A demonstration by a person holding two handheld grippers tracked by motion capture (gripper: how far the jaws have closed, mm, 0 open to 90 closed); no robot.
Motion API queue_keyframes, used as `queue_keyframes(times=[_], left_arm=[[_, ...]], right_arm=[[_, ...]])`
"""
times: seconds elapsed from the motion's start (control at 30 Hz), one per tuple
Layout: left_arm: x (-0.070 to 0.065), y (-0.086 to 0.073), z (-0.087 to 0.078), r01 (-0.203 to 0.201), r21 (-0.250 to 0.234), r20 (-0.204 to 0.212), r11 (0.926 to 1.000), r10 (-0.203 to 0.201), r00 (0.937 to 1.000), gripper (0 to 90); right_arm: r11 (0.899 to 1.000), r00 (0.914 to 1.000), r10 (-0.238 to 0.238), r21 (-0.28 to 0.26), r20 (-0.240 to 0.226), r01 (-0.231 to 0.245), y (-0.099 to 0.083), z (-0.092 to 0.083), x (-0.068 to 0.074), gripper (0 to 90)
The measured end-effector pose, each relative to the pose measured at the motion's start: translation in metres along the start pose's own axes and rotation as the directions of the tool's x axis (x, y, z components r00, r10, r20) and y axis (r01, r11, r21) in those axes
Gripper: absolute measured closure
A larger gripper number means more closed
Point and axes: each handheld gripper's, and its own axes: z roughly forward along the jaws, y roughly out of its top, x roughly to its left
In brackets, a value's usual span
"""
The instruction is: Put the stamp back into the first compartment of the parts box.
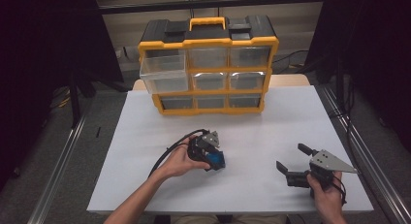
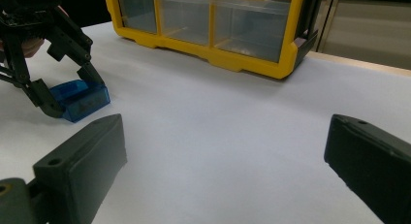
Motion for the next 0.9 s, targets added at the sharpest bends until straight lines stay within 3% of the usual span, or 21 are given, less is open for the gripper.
queue_keyframes(times=[0.1, 0.17, 0.2, 0.33, 0.43, 0.5, 0.63, 0.77, 0.8, 0.87, 0.9], left_arm=[[-0.001, -0.002, -0.002, 0.034, -0.039, 0.006, 0.9987, -0.034, 0.9994, 41.1], [-0.001, -0.002, -0.005, 0.030, -0.021, 0.002, 0.9993, -0.030, 0.9996, 41.2], [-0.001, -0.003, -0.007, 0.044, -0.063, 0.003, 0.9970, -0.044, 0.9990, 41.1], [-0.004, -0.005, -0.012, 0.059, -0.120, -0.012, 0.9910, -0.061, 0.9981, 41.2], [-0.004, -0.005, -0.019, 0.053, -0.114, -0.004, 0.9920, -0.054, 0.9985, 41.1], [-0.006, -0.006, -0.024, 0.068, -0.169, -0.021, 0.9834, -0.072, 0.9972, 41.1], [-0.008, -0.007, -0.031, 0.074, -0.193, -0.033, 0.9785, -0.082, 0.9961, 41.1], [-0.011, -0.007, -0.039, 0.067, -0.234, -0.053, 0.9699, -0.082, 0.9952, 41.2], [-0.012, -0.008, -0.042, 0.071, -0.254, -0.057, 0.9647, -0.088, 0.9945, 41.1], [-0.012, -0.008, -0.044, 0.063, -0.255, -0.065, 0.9648, -0.082, 0.9945, 41.1], [-0.015, -0.009, -0.047, 0.076, -0.271, -0.064, 0.9597, -0.097, 0.9932, 41.1]], right_arm=[[1.000, 1.0000, 0.000, -0.002, 0.003, 0.000, 0.000, 0.000, 0.000, 1.1], [1.000, 1.0000, 0.001, 0.000, 0.000, -0.001, 0.000, 0.000, -0.001, 1.0], [1.000, 1.0000, 0.000, -0.001, 0.001, 0.000, 0.000, 0.000, 0.000, 1.0], [1.000, 1.0000, 0.004, -0.002, 0.002, -0.004, 0.000, 0.000, 0.000, 1.0], [1.000, 1.0000, 0.001, -0.003, -0.002, -0.001, 0.000, 0.000, 0.000, 0.9], [1.000, 1.0000, 0.002, -0.005, -0.007, -0.002, 0.000, -0.001, 0.000, 0.7], [1.000, 0.9999, 0.002, -0.007, -0.010, -0.003, 0.000, -0.001, 0.000, 0.5], [1.000, 0.9999, 0.004, -0.012, -0.016, -0.005, 0.000, -0.001, -0.001, 0.4], [1.000, 0.9999, 0.006, -0.015, -0.014, -0.006, 0.000, -0.001, 0.000, 0.4], [1.000, 0.9998, 0.008, -0.014, -0.016, -0.008, 0.000, -0.002, 0.000, 0.3], [1.000, 0.9998, 0.011, -0.018, -0.015, -0.011, 0.000, -0.001, 0.000, 0.4]])
